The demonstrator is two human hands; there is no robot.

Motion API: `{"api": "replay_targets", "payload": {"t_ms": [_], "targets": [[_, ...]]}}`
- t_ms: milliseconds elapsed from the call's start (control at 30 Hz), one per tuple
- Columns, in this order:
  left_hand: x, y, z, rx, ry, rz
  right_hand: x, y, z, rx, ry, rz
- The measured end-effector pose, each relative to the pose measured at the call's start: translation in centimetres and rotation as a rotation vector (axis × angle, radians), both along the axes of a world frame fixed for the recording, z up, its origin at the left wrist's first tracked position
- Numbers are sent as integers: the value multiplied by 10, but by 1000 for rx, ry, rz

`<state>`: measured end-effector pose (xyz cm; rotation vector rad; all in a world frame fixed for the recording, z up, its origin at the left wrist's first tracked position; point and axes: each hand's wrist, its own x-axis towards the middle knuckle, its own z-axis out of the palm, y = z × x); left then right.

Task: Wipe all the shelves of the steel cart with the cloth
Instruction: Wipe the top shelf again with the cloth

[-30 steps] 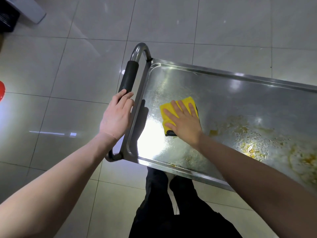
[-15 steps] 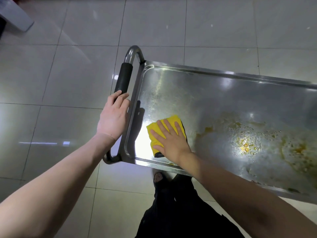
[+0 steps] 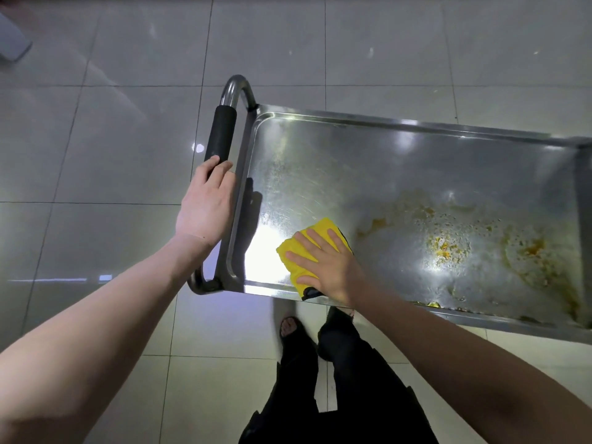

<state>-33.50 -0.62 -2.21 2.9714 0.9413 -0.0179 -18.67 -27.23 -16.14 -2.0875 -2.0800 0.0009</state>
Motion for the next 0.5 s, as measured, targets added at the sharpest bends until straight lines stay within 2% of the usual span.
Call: {"api": "replay_targets", "payload": {"t_ms": [300,500], "targets": [[2,2,1,-26,-46,12,82,63,-3,-26,-51,-151],[3,4,-1,-39,-67,38,85,73,-10,-15,-26,-169]]}}
